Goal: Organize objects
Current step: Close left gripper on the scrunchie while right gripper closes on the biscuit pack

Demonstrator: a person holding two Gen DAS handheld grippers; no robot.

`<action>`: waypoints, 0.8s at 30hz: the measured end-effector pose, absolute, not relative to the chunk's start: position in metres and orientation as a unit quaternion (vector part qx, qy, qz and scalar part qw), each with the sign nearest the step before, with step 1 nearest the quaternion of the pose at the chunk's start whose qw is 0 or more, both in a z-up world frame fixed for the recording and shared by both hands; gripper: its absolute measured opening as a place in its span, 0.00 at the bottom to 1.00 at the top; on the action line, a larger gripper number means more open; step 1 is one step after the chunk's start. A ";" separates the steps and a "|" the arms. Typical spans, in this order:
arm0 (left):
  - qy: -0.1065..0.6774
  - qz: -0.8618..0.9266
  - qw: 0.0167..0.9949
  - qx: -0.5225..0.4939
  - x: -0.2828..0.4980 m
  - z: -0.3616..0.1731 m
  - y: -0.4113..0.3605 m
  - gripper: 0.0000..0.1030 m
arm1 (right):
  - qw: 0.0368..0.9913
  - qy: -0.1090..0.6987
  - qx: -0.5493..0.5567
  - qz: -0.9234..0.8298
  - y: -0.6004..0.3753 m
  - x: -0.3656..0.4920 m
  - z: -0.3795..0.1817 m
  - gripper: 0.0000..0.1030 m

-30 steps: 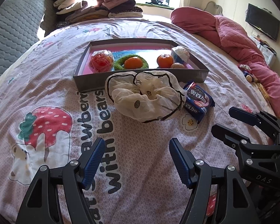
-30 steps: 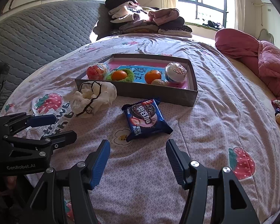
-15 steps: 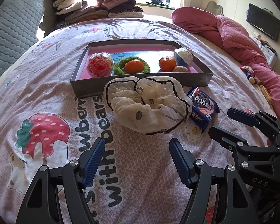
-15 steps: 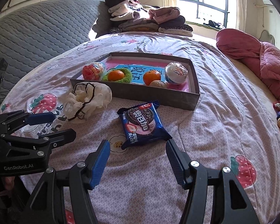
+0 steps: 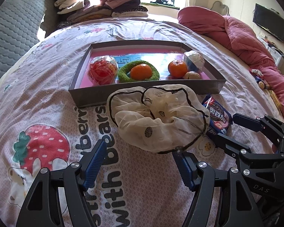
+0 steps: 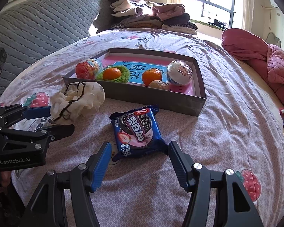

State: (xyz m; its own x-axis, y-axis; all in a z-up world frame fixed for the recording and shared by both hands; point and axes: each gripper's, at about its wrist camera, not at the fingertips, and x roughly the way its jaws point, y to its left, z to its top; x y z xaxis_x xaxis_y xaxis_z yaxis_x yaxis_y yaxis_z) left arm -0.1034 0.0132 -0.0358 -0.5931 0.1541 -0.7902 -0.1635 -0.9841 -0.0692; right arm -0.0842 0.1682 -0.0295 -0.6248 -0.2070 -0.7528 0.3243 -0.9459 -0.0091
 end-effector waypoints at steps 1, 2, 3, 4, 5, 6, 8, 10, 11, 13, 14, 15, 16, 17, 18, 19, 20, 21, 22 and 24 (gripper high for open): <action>0.005 0.892 0.088 -0.443 -0.105 -0.037 0.013 0.71 | 0.148 0.074 0.407 -0.898 0.168 -0.085 -0.030 0.60; 0.005 0.892 0.088 -0.443 -0.107 -0.037 0.013 0.71 | 0.148 0.075 0.407 -0.898 0.168 -0.087 -0.030 0.60; 0.005 0.892 0.087 -0.444 -0.108 -0.038 0.013 0.71 | 0.148 0.075 0.407 -0.898 0.168 -0.088 -0.030 0.60; 0.005 0.892 0.087 -0.444 -0.109 -0.038 0.013 0.71 | 0.149 0.074 0.407 -0.898 0.168 -0.089 -0.031 0.60; 0.005 0.892 0.087 -0.444 -0.110 -0.039 0.013 0.71 | 0.148 0.075 0.407 -0.898 0.168 -0.091 -0.031 0.60; 0.004 0.891 0.088 -0.445 -0.112 -0.040 0.013 0.71 | 0.148 0.075 0.407 -0.898 0.168 -0.092 -0.031 0.60; 0.001 0.891 0.091 -0.446 -0.115 -0.040 0.014 0.71 | 0.150 0.079 0.406 -0.898 0.167 -0.095 -0.032 0.61; 0.002 0.891 0.091 -0.445 -0.117 -0.040 0.014 0.71 | 0.153 0.084 0.405 -0.897 0.165 -0.097 -0.032 0.62; 0.002 0.892 0.090 -0.444 -0.119 -0.040 0.014 0.71 | 0.154 0.086 0.404 -0.897 0.165 -0.099 -0.033 0.63; 0.000 0.892 0.091 -0.443 -0.122 -0.039 0.013 0.71 | 0.157 0.089 0.406 -0.896 0.164 -0.103 -0.034 0.65; -0.002 0.892 0.091 -0.442 -0.124 -0.039 0.012 0.71 | 0.158 0.089 0.406 -0.896 0.164 -0.105 -0.034 0.65; -0.003 0.893 0.091 -0.442 -0.125 -0.038 0.012 0.71 | 0.159 0.089 0.406 -0.896 0.164 -0.107 -0.035 0.66; -0.003 0.892 0.090 -0.442 -0.127 -0.038 0.012 0.71 | 0.159 0.088 0.407 -0.895 0.165 -0.109 -0.035 0.68; -0.004 0.892 0.090 -0.442 -0.129 -0.039 0.011 0.71 | 0.161 0.086 0.409 -0.894 0.165 -0.112 -0.036 0.68; -0.006 0.892 0.090 -0.443 -0.130 -0.039 0.010 0.71 | 0.162 0.084 0.408 -0.894 0.166 -0.114 -0.036 0.69; -0.007 0.892 0.090 -0.443 -0.131 -0.039 0.010 0.71 | 0.163 0.083 0.409 -0.894 0.166 -0.115 -0.037 0.69; -0.008 0.891 0.090 -0.444 -0.132 -0.039 0.009 0.71 | 0.165 0.083 0.410 -0.893 0.165 -0.117 -0.037 0.69; -0.009 0.891 0.091 -0.444 -0.133 -0.040 0.009 0.71 | 0.166 0.084 0.409 -0.894 0.165 -0.119 -0.037 0.69; -0.010 0.891 0.090 -0.444 -0.135 -0.040 0.009 0.71 | 0.166 0.085 0.409 -0.893 0.165 -0.121 -0.038 0.69; -0.011 0.891 0.091 -0.445 -0.136 -0.041 0.008 0.71 | 0.170 0.087 0.408 -0.893 0.164 -0.124 -0.039 0.69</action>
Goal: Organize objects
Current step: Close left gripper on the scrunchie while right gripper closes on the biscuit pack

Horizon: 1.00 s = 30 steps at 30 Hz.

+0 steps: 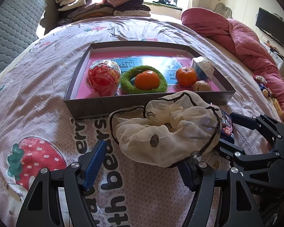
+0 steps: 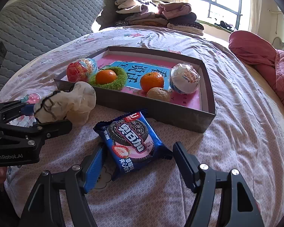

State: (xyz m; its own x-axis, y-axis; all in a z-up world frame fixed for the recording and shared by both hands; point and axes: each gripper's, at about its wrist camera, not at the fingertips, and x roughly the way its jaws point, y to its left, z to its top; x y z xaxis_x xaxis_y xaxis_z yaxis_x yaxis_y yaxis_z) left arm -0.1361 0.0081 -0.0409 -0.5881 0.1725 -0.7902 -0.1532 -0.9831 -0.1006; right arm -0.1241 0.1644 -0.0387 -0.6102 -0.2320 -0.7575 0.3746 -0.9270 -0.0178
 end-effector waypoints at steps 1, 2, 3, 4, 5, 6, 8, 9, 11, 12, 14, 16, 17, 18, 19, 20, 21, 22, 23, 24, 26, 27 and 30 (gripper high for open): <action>-0.011 0.891 0.091 -0.445 -0.137 -0.041 0.008 0.71 | 0.171 0.088 0.408 -0.893 0.164 -0.126 -0.039 0.69; -0.012 0.891 0.091 -0.444 -0.137 -0.041 0.008 0.71 | 0.173 0.086 0.409 -0.892 0.165 -0.128 -0.040 0.70; -0.012 0.891 0.092 -0.445 -0.138 -0.042 0.008 0.71 | 0.176 0.083 0.410 -0.891 0.165 -0.130 -0.040 0.70; -0.011 0.890 0.093 -0.446 -0.139 -0.042 0.008 0.71 | 0.180 0.080 0.412 -0.890 0.166 -0.132 -0.040 0.71; -0.011 0.890 0.093 -0.446 -0.140 -0.042 0.008 0.71 | 0.180 0.077 0.414 -0.889 0.167 -0.135 -0.041 0.71; -0.011 0.890 0.092 -0.446 -0.140 -0.042 0.009 0.71 | 0.182 0.072 0.418 -0.887 0.168 -0.138 -0.042 0.71; -0.011 0.890 0.094 -0.446 -0.140 -0.043 0.008 0.71 | 0.190 0.057 0.429 -0.881 0.170 -0.144 -0.046 0.71; -0.011 0.890 0.094 -0.446 -0.141 -0.043 0.009 0.71 | 0.192 0.053 0.430 -0.880 0.171 -0.145 -0.047 0.71; -0.012 0.890 0.095 -0.445 -0.142 -0.043 0.008 0.71 | 0.194 0.046 0.428 -0.881 0.172 -0.147 -0.046 0.71; -0.012 0.890 0.095 -0.446 -0.143 -0.043 0.009 0.71 | 0.195 0.042 0.426 -0.882 0.172 -0.147 -0.045 0.71; -0.013 0.891 0.094 -0.445 -0.144 -0.044 0.008 0.71 | 0.199 0.036 0.421 -0.884 0.173 -0.146 -0.044 0.71; -0.016 0.891 0.094 -0.444 -0.146 -0.044 0.007 0.71 | 0.200 0.034 0.420 -0.885 0.173 -0.146 -0.043 0.70; -0.017 0.891 0.095 -0.443 -0.148 -0.045 0.007 0.71 | 0.200 0.032 0.419 -0.885 0.174 -0.145 -0.043 0.70; -0.016 0.891 0.095 -0.443 -0.148 -0.045 0.007 0.71 | 0.201 0.030 0.418 -0.885 0.175 -0.145 -0.043 0.70; -0.016 0.891 0.095 -0.443 -0.149 -0.046 0.007 0.71 | 0.202 0.028 0.418 -0.885 0.175 -0.145 -0.043 0.69; -0.015 0.891 0.095 -0.443 -0.150 -0.046 0.007 0.71 | 0.202 0.027 0.417 -0.886 0.175 -0.144 -0.042 0.69; -0.014 0.891 0.096 -0.443 -0.151 -0.047 0.008 0.71 | 0.202 0.025 0.416 -0.886 0.175 -0.144 -0.042 0.69; -0.014 0.891 0.098 -0.443 -0.152 -0.048 0.008 0.71 | 0.202 0.023 0.415 -0.887 0.176 -0.143 -0.042 0.69; -0.015 0.890 0.098 -0.444 -0.153 -0.048 0.008 0.71 | 0.203 0.020 0.414 -0.887 0.175 -0.144 -0.041 0.69; -0.018 0.890 0.100 -0.445 -0.154 -0.049 0.008 0.71 | 0.204 0.018 0.413 -0.887 0.176 -0.143 -0.041 0.67; -0.023 0.890 0.102 -0.443 -0.156 -0.049 0.007 0.71 | 0.208 0.012 0.412 -0.887 0.176 -0.143 -0.040 0.63; -0.025 0.891 0.102 -0.442 -0.157 -0.049 0.007 0.71 | 0.208 0.011 0.410 -0.888 0.176 -0.142 -0.039 0.63; -0.032 0.893 0.104 -0.437 -0.160 -0.049 0.006 0.70 | 0.206 0.011 0.409 -0.889 0.175 -0.141 -0.039 0.62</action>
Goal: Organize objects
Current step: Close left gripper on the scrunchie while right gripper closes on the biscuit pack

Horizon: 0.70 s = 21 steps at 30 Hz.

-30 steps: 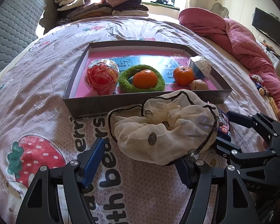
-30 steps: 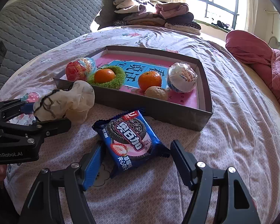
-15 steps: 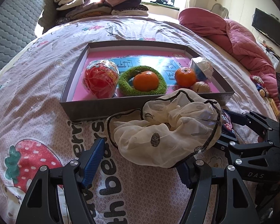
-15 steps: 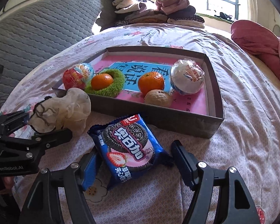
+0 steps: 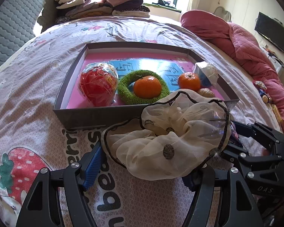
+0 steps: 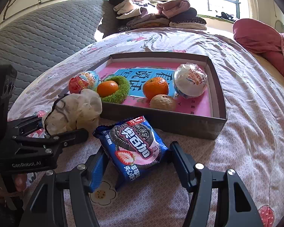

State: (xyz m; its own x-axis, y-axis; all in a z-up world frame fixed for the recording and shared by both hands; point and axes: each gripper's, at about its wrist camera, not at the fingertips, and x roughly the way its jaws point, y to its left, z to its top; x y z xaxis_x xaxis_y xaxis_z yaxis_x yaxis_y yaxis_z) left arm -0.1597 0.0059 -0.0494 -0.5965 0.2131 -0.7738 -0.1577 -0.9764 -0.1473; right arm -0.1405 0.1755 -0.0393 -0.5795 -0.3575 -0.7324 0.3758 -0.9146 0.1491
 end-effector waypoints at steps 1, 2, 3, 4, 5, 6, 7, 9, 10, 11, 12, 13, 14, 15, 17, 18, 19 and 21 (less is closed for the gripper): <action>-0.034 0.893 0.105 -0.435 -0.160 -0.050 0.005 0.68 | 0.206 0.009 0.409 -0.889 0.176 -0.140 -0.039 0.62; -0.036 0.893 0.106 -0.436 -0.161 -0.050 0.005 0.60 | 0.206 0.008 0.408 -0.889 0.176 -0.140 -0.039 0.61; -0.038 0.893 0.107 -0.435 -0.161 -0.051 0.004 0.50 | 0.206 0.004 0.407 -0.890 0.177 -0.140 -0.038 0.61; -0.039 0.893 0.109 -0.434 -0.162 -0.051 0.004 0.47 | 0.206 0.002 0.407 -0.890 0.177 -0.139 -0.038 0.60; -0.039 0.893 0.111 -0.434 -0.161 -0.051 0.004 0.40 | 0.205 -0.002 0.405 -0.891 0.178 -0.139 -0.038 0.60; -0.038 0.893 0.113 -0.433 -0.161 -0.050 0.004 0.36 | 0.205 -0.005 0.405 -0.891 0.179 -0.139 -0.038 0.59; -0.039 0.894 0.114 -0.432 -0.160 -0.050 0.004 0.34 | 0.205 -0.007 0.404 -0.891 0.180 -0.138 -0.037 0.58; -0.045 0.894 0.120 -0.430 -0.159 -0.049 0.003 0.26 | 0.205 -0.009 0.403 -0.892 0.181 -0.137 -0.037 0.58; -0.046 0.894 0.122 -0.429 -0.159 -0.048 0.003 0.25 | 0.205 -0.010 0.402 -0.892 0.181 -0.137 -0.037 0.57; -0.048 0.894 0.124 -0.427 -0.158 -0.047 0.002 0.22 | 0.205 -0.011 0.402 -0.893 0.181 -0.136 -0.036 0.57; -0.050 0.894 0.126 -0.426 -0.157 -0.047 0.002 0.20 | 0.205 -0.012 0.401 -0.893 0.182 -0.136 -0.036 0.57; -0.051 0.895 0.127 -0.425 -0.157 -0.046 0.002 0.19 | 0.205 -0.013 0.400 -0.893 0.182 -0.136 -0.036 0.57; -0.052 0.895 0.130 -0.424 -0.156 -0.045 0.002 0.19 | 0.204 -0.015 0.399 -0.894 0.182 -0.136 -0.035 0.57; -0.051 0.895 0.131 -0.423 -0.156 -0.044 0.002 0.19 | 0.205 -0.017 0.398 -0.894 0.183 -0.136 -0.035 0.56; -0.051 0.897 0.132 -0.420 -0.154 -0.042 0.003 0.19 | 0.206 -0.021 0.396 -0.895 0.184 -0.135 -0.034 0.56; -0.050 0.898 0.133 -0.417 -0.153 -0.041 0.003 0.19 | 0.207 -0.023 0.395 -0.895 0.184 -0.135 -0.033 0.56; -0.048 0.900 0.132 -0.414 -0.152 -0.039 0.003 0.19 | 0.207 -0.024 0.394 -0.895 0.184 -0.134 -0.032 0.56; -0.047 0.901 0.133 -0.409 -0.150 -0.037 0.003 0.19 | 0.208 -0.026 0.389 -0.897 0.185 -0.133 -0.030 0.55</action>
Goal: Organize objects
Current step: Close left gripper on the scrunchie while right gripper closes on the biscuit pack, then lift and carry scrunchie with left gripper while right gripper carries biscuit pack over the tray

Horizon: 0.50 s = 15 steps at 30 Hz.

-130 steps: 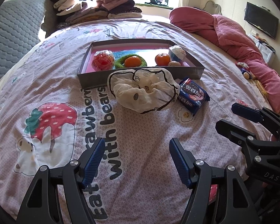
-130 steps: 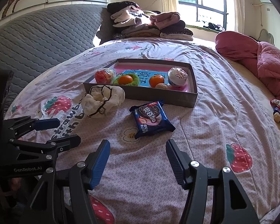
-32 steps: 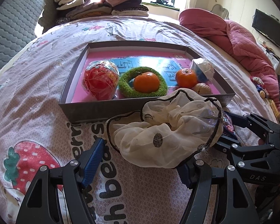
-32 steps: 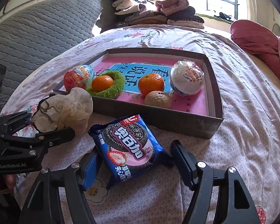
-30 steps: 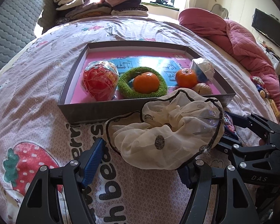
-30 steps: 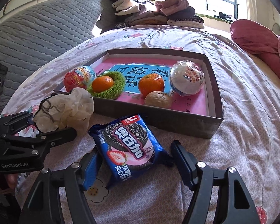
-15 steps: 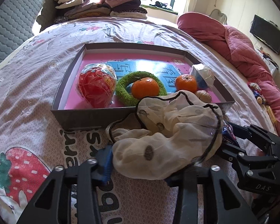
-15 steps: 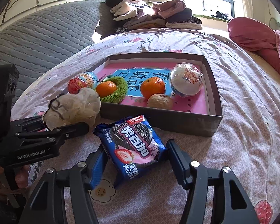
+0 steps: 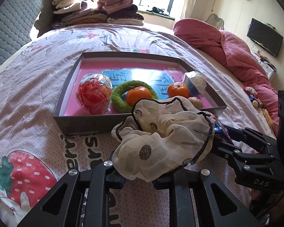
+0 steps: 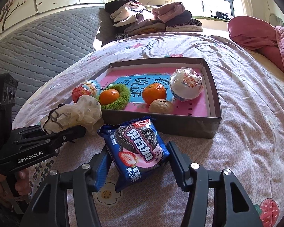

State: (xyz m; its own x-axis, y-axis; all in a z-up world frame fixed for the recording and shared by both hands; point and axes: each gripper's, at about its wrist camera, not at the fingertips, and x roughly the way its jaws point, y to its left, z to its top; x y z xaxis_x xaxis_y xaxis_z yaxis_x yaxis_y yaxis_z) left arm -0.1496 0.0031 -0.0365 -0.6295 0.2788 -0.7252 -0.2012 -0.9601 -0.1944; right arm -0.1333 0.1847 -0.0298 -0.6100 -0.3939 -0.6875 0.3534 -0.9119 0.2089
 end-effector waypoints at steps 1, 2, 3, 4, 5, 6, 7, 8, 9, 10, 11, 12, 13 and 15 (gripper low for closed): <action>-0.048 0.902 0.133 -0.408 -0.149 -0.035 0.003 0.19 | 0.209 -0.027 0.388 -0.897 0.185 -0.133 -0.029 0.55; -0.049 0.902 0.134 -0.406 -0.148 -0.034 0.003 0.19 | 0.210 -0.028 0.386 -0.898 0.185 -0.133 -0.027 0.55; -0.049 0.903 0.134 -0.406 -0.148 -0.033 0.003 0.19 | 0.212 -0.030 0.384 -0.898 0.185 -0.132 -0.026 0.55; -0.050 0.903 0.135 -0.405 -0.148 -0.032 0.002 0.19 | 0.213 -0.032 0.382 -0.899 0.186 -0.132 -0.026 0.55; -0.051 0.903 0.135 -0.404 -0.147 -0.031 0.002 0.19 | 0.213 -0.033 0.381 -0.899 0.186 -0.132 -0.025 0.55; -0.052 0.904 0.135 -0.403 -0.146 -0.030 0.002 0.19 | 0.213 -0.033 0.379 -0.900 0.186 -0.131 -0.024 0.55; -0.052 0.905 0.135 -0.401 -0.146 -0.029 0.002 0.19 | 0.213 -0.033 0.376 -0.901 0.186 -0.130 -0.022 0.55; -0.051 0.905 0.136 -0.399 -0.145 -0.028 0.002 0.19 | 0.214 -0.034 0.375 -0.901 0.186 -0.130 -0.021 0.55; -0.052 0.907 0.137 -0.396 -0.144 -0.026 0.002 0.19 | 0.215 -0.035 0.373 -0.902 0.186 -0.130 -0.020 0.55; -0.052 0.908 0.139 -0.392 -0.143 -0.024 0.002 0.19 | 0.215 -0.036 0.370 -0.903 0.186 -0.129 -0.019 0.55; -0.050 0.909 0.140 -0.389 -0.142 -0.022 0.002 0.19 | 0.215 -0.035 0.367 -0.904 0.186 -0.128 -0.017 0.55; -0.048 0.911 0.140 -0.385 -0.141 -0.020 0.002 0.19 | 0.215 -0.034 0.365 -0.905 0.186 -0.128 -0.016 0.55; -0.047 0.912 0.140 -0.383 -0.140 -0.018 0.003 0.19 | 0.215 -0.033 0.363 -0.906 0.186 -0.127 -0.014 0.55; -0.046 0.914 0.143 -0.377 -0.138 -0.014 0.003 0.19 | 0.216 -0.033 0.357 -0.908 0.186 -0.125 -0.011 0.55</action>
State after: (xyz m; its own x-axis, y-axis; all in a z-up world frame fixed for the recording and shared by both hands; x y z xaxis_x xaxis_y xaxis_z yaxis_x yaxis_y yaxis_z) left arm -0.1380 0.0027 -0.0137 -0.6753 0.2951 -0.6759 -0.2265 -0.9552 -0.1908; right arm -0.1252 0.1860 -0.0111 -0.6521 -0.4153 -0.6343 0.3677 -0.9049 0.2145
